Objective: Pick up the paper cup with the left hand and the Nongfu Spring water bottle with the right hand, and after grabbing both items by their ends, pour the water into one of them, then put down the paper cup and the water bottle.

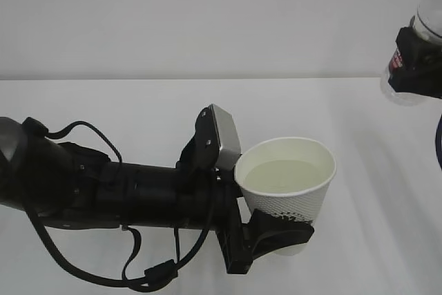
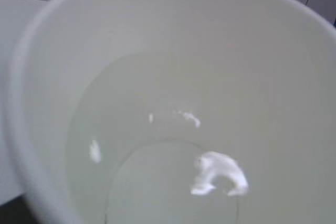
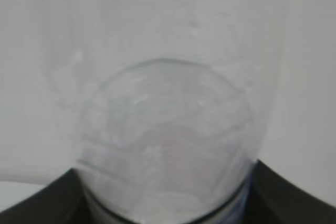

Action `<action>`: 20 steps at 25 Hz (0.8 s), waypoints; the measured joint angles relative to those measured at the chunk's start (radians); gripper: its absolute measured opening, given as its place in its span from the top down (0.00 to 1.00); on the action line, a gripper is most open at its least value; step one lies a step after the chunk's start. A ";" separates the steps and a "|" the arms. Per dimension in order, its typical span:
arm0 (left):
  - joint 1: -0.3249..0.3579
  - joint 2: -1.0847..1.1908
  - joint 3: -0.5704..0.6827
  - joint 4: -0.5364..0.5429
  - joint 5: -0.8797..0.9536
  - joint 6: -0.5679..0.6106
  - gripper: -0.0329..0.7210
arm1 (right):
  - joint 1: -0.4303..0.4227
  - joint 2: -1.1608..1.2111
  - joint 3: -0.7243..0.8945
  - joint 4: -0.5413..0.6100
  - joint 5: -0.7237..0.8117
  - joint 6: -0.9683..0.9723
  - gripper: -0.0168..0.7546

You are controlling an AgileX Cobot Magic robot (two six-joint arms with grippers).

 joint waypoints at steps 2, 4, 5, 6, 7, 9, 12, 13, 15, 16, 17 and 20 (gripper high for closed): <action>0.000 0.000 0.000 -0.002 0.000 0.000 0.24 | 0.000 0.030 0.000 0.001 -0.006 0.005 0.43; 0.000 0.000 0.000 -0.002 0.000 0.000 0.24 | 0.000 0.059 0.000 0.002 -0.008 0.009 0.43; 0.000 0.000 0.000 -0.002 0.000 0.000 0.24 | 0.000 0.074 0.000 0.002 -0.008 0.009 0.43; 0.000 0.000 0.000 -0.002 0.000 0.000 0.24 | 0.000 0.088 0.000 0.002 -0.008 0.010 0.43; 0.000 0.000 0.000 -0.002 0.000 0.000 0.24 | 0.000 0.098 -0.002 0.002 -0.008 0.013 0.43; 0.000 0.000 0.000 -0.002 0.000 0.000 0.24 | 0.000 0.121 -0.002 0.002 -0.008 0.014 0.43; 0.000 0.000 0.000 -0.002 0.002 0.000 0.24 | 0.000 0.152 -0.002 0.002 -0.008 0.017 0.43; 0.000 0.000 0.000 -0.002 0.006 0.000 0.24 | 0.000 0.163 -0.003 0.002 -0.008 0.017 0.43; 0.000 0.000 0.000 -0.002 0.010 0.000 0.24 | 0.000 0.185 -0.003 0.002 -0.010 0.017 0.43; 0.000 0.000 0.000 -0.002 0.010 0.000 0.24 | 0.000 0.196 -0.003 0.002 -0.010 0.017 0.43; 0.000 0.000 0.000 -0.002 0.010 0.000 0.24 | 0.000 0.207 -0.006 0.002 -0.010 0.019 0.43; 0.000 0.000 0.000 -0.002 0.014 0.000 0.24 | 0.000 0.238 -0.010 0.002 -0.012 0.032 0.43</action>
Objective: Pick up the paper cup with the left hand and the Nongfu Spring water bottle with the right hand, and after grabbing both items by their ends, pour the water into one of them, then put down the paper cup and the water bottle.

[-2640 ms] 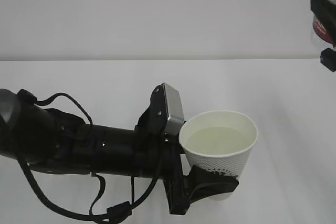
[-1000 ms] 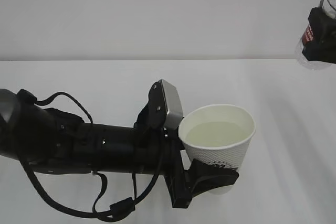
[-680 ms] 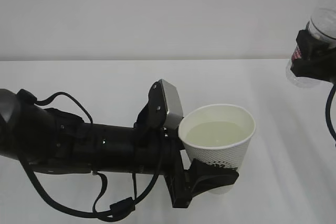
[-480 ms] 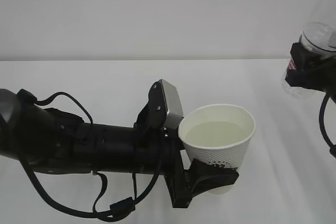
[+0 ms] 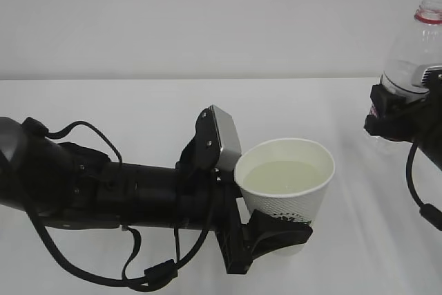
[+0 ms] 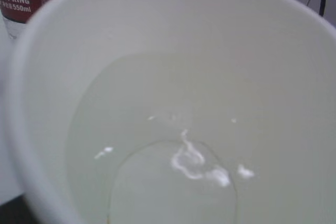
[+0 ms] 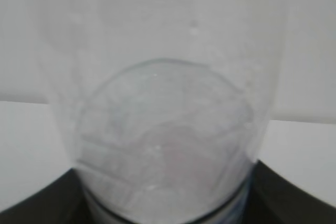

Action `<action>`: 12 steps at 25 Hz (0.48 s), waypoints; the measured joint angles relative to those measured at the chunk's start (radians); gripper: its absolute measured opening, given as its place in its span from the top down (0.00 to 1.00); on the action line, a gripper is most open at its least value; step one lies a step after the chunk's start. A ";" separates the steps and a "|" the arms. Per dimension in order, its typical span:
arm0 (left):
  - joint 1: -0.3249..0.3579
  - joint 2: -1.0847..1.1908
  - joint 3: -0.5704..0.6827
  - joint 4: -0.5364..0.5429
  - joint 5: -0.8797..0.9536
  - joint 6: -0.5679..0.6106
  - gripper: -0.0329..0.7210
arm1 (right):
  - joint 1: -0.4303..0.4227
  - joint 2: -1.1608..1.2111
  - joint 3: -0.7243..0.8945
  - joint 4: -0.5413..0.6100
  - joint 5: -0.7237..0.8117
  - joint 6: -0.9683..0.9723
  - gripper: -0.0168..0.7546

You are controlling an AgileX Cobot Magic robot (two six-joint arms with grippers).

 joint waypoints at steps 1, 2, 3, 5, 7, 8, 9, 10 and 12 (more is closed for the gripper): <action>0.000 0.000 0.000 0.000 0.000 0.000 0.24 | 0.000 0.011 0.000 0.000 0.000 0.004 0.43; 0.000 0.000 0.000 0.000 0.000 0.000 0.24 | 0.000 0.023 -0.002 0.000 0.000 0.007 0.43; 0.000 0.000 0.000 0.000 0.000 0.000 0.24 | 0.000 0.035 -0.006 0.000 0.000 0.007 0.43; 0.000 0.000 0.000 0.000 0.000 0.000 0.24 | 0.000 0.057 -0.023 0.000 0.000 0.008 0.43; 0.000 0.000 0.000 0.000 0.000 0.000 0.24 | 0.000 0.076 -0.040 0.000 0.000 0.008 0.43; 0.000 0.000 0.000 0.000 0.000 0.000 0.24 | 0.000 0.089 -0.051 0.000 0.000 0.011 0.43; 0.000 0.000 0.000 0.000 0.002 0.000 0.24 | 0.000 0.099 -0.059 0.000 -0.002 0.011 0.43; 0.000 0.000 0.000 0.000 0.002 0.000 0.24 | 0.000 0.108 -0.068 0.000 -0.002 0.011 0.43; 0.000 0.000 0.000 0.000 0.009 0.000 0.24 | 0.000 0.122 -0.085 0.000 -0.002 0.016 0.43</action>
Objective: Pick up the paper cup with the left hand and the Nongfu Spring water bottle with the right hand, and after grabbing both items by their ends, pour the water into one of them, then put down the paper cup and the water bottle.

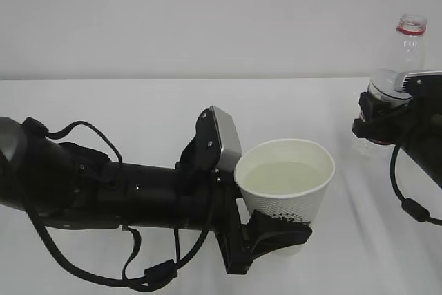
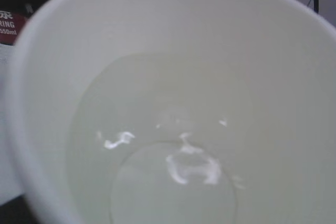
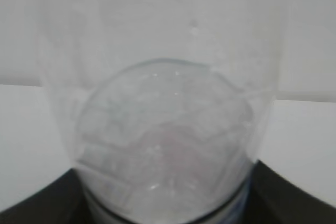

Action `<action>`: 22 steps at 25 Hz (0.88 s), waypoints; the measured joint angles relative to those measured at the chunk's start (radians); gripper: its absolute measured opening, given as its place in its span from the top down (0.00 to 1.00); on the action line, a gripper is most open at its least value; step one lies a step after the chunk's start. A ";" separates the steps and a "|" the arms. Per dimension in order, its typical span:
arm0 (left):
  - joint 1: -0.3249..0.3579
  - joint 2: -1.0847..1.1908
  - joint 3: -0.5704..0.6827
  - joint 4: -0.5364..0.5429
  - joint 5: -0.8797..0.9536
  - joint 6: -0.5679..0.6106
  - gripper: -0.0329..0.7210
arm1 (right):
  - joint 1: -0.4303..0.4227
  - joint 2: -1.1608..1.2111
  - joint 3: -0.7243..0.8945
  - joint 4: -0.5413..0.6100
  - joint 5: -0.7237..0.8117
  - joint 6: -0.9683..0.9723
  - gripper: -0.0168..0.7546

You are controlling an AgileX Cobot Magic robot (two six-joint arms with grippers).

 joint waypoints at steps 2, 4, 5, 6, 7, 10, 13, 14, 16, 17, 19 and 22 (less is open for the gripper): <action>0.000 0.000 0.000 0.000 0.006 0.000 0.24 | 0.000 0.014 -0.015 0.000 0.000 0.001 0.43; 0.000 0.000 0.000 0.000 0.006 0.000 0.24 | 0.000 0.032 -0.037 0.000 0.000 0.001 0.43; 0.000 0.000 0.000 0.000 0.006 0.000 0.24 | 0.000 0.042 -0.045 0.000 0.000 0.002 0.43; 0.000 0.000 0.000 0.000 0.006 0.000 0.24 | 0.000 0.051 -0.056 0.000 0.000 0.002 0.43; 0.000 0.000 0.000 0.000 0.006 0.000 0.24 | 0.000 0.060 -0.064 0.000 0.000 0.004 0.43; 0.000 0.000 0.000 0.000 0.008 0.000 0.24 | 0.000 0.082 -0.084 0.000 0.000 0.006 0.43; 0.000 0.000 0.000 0.000 0.008 0.000 0.24 | 0.000 0.101 -0.102 0.000 0.000 0.006 0.43; 0.000 0.000 0.000 0.000 0.008 0.000 0.24 | 0.000 0.108 -0.111 0.000 0.000 0.006 0.43; 0.000 0.000 0.000 0.000 0.008 0.000 0.24 | 0.000 0.123 -0.127 0.000 0.000 0.006 0.43; 0.000 0.000 0.000 0.000 0.010 0.000 0.24 | 0.000 0.132 -0.136 0.000 0.000 0.006 0.43; 0.000 0.000 0.000 0.000 0.010 0.000 0.24 | 0.000 0.148 -0.149 0.000 0.000 0.006 0.43; 0.000 0.000 0.000 0.000 0.014 0.000 0.24 | 0.000 0.151 -0.165 0.000 0.000 0.006 0.43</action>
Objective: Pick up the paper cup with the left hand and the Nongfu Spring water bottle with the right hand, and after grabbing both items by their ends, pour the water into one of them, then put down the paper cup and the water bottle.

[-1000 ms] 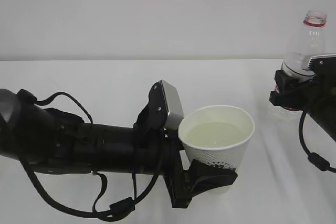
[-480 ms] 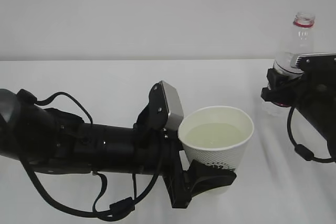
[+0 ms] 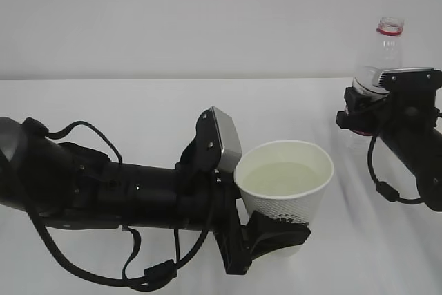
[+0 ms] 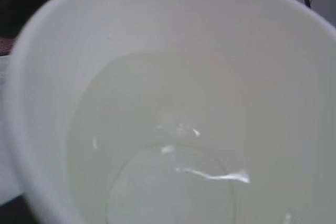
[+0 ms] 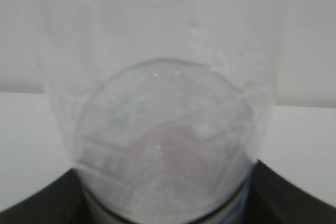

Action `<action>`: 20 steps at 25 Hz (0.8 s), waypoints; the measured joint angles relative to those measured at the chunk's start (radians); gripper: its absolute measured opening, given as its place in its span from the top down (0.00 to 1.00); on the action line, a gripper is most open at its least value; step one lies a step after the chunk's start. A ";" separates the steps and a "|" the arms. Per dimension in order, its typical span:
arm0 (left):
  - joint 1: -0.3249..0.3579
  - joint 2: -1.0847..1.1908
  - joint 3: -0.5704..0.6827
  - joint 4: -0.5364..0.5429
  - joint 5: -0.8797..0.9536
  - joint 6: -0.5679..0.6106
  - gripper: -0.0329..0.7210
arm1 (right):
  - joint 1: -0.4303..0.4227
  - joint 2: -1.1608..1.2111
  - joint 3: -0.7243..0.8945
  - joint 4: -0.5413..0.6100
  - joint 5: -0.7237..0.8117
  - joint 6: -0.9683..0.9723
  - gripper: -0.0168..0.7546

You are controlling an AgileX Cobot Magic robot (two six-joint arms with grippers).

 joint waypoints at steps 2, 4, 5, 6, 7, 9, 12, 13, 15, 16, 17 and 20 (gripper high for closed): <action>0.000 0.000 0.000 0.000 0.000 0.000 0.24 | 0.000 0.000 -0.007 0.000 0.000 0.000 0.43; 0.000 0.000 0.000 0.000 0.000 0.000 0.24 | 0.000 0.000 -0.007 0.000 0.000 0.000 0.43; 0.000 0.000 0.000 0.000 0.000 0.000 0.24 | 0.000 0.001 -0.007 0.000 0.000 0.000 0.43; 0.000 0.000 0.000 0.000 0.000 0.000 0.24 | 0.000 0.004 -0.007 0.000 0.000 0.000 0.43; 0.000 0.000 0.000 0.000 0.000 0.000 0.24 | 0.000 0.007 -0.007 0.000 0.000 0.000 0.43; 0.000 0.000 0.000 0.000 0.000 0.000 0.24 | 0.000 0.013 -0.007 0.000 0.000 0.000 0.43; 0.000 0.000 0.000 0.000 0.000 0.000 0.24 | 0.000 0.013 -0.007 0.000 0.000 0.000 0.43; 0.000 0.000 0.000 0.000 0.000 0.000 0.24 | 0.000 0.013 -0.007 -0.002 0.000 0.000 0.43; 0.000 0.000 0.000 0.000 0.000 0.000 0.24 | 0.000 0.013 -0.007 -0.002 0.000 0.000 0.43; 0.000 0.000 0.000 0.000 0.000 0.000 0.24 | 0.000 0.013 -0.007 -0.002 0.000 0.000 0.43; 0.000 0.000 0.000 0.000 0.000 0.000 0.24 | 0.000 0.013 -0.007 -0.002 0.000 0.000 0.43; 0.000 0.000 0.000 0.000 0.000 0.000 0.24 | 0.000 0.013 -0.007 -0.004 0.000 0.000 0.43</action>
